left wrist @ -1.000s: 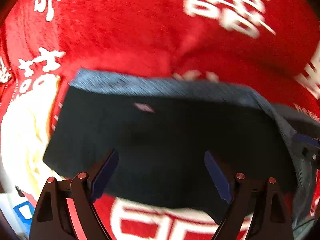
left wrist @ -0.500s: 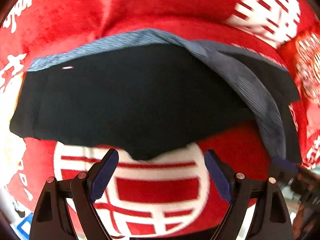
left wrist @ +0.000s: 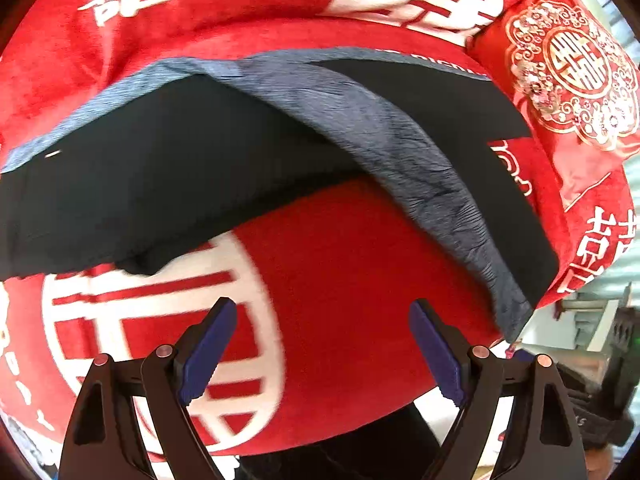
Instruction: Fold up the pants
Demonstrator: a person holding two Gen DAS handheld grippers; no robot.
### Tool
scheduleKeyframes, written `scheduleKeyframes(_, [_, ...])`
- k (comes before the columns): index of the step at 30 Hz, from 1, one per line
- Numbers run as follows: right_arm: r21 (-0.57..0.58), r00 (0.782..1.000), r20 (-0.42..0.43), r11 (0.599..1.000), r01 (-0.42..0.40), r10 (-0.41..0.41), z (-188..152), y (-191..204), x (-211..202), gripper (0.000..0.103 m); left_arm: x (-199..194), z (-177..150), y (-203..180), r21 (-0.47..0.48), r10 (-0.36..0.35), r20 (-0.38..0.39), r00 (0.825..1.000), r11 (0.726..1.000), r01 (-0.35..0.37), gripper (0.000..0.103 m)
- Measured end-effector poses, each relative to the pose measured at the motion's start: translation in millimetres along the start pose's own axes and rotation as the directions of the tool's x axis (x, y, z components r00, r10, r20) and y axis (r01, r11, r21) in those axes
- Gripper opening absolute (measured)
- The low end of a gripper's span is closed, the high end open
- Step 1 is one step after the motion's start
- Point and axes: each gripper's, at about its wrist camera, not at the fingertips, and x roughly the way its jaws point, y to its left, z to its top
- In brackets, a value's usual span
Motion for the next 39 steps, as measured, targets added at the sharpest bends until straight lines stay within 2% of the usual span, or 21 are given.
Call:
scheduleKeyframes(4, [0.04,1.0,-0.015,0.999,-0.003,0.004,5.3,-32.1,9.1,0.056,23.9,13.5,-23.9,0.001,-0.029,-0.033,0.999,1.0,0.029,0.089])
scheduleKeyframes(8, [0.05,0.999,-0.02,0.998,-0.03,0.031,10.7,-47.5,18.2,0.053,37.0,21.7,-38.7,-0.014,-0.031,-0.054,0.998,0.999,0.031,0.089])
scheduleKeyframes(11, [0.061,0.995,-0.002,0.993,-0.098,0.098,16.3,-54.9,19.9,0.053,45.4,26.2,-47.8,-0.022,-0.029,-0.071,0.997,0.999,0.028,0.089])
scheduleKeyframes(15, [0.006,0.981,0.004,0.981,-0.195,0.195,21.2,-50.5,19.2,0.053,52.3,28.9,-57.7,-0.025,-0.043,-0.08,0.996,0.999,0.041,0.089])
scheduleKeyframes(20, [-0.021,0.965,-0.007,0.965,-0.261,0.261,22.8,-53.6,20.7,0.052,61.4,30.6,-66.6,-0.06,-0.103,-0.1,0.99,0.993,0.098,0.089])
scheduleKeyframes(23, [0.003,0.957,-0.037,0.958,-0.287,0.287,27.5,-60.3,25.4,0.039,63.3,31.9,-70.3,-0.066,-0.106,-0.092,0.99,0.993,0.1,0.089])
scheduleKeyframes(25, [0.037,0.957,-0.078,0.96,-0.277,0.28,32.3,-62.0,28.9,0.007,64.6,34.5,-71.0,-0.087,-0.115,-0.092,0.989,0.99,0.107,0.089])
scheduleKeyframes(27, [0.066,0.954,-0.098,0.958,-0.28,0.285,36.8,-63.3,28.8,0.007,64.4,37.5,-70.3,-0.117,-0.146,-0.088,0.985,0.984,0.135,0.088])
scheduleKeyframes(28, [0.076,0.948,-0.102,0.953,-0.294,0.301,37.5,-61.6,25.9,0.006,64.1,38.8,-70.1,-0.13,-0.161,-0.087,0.983,0.98,0.149,0.08])
scheduleKeyframes(29, [0.072,0.945,-0.105,0.95,-0.304,0.31,38.0,-60.0,22.2,0.006,64.3,40.4,-70.2,-0.143,-0.183,-0.09,0.979,0.975,0.169,0.067])
scheduleKeyframes(30, [0.059,0.941,-0.108,0.947,-0.316,0.321,39.1,-57.0,16.6,0.006,66.2,42.4,-71.5,-0.148,-0.202,-0.102,0.974,0.971,0.186,0.039])
scheduleKeyframes(31, [0.045,0.935,-0.113,0.942,-0.333,0.336,41.5,-53.5,10.0,0.006,70.5,44.4,-73.4,-0.153,-0.212,-0.128,0.969,0.97,0.192,0.026])
scheduleKeyframes(32, [0.038,0.93,-0.116,0.937,-0.347,0.349,44.0,-50.9,4.7,0.006,71.6,46.4,-74.6,-0.158,-0.213,-0.131,0.968,0.969,0.192,0.024])
scheduleKeyframes(33, [0.031,0.925,-0.118,0.932,-0.36,0.361,47.0,-48.8,-0.4,0.006,71.3,47.4,-74.3,-0.16,-0.222,-0.127,0.967,0.966,0.201,0.017])
scheduleKeyframes(34, [0.022,0.919,-0.119,0.926,-0.377,0.377,52.0,-45.1,-7.6,0.005,69.6,49.7,-75.4,-0.161,-0.23,-0.125,0.965,0.965,0.209,0.013])
scheduleKeyframes(39, [0.005,0.894,-0.114,0.9,-0.436,0.434,82.0,-35.0,-27.3,0.005,53.3,60.3,-78.7,-0.174,-0.249,-0.1,0.963,0.958,0.23,0.013])
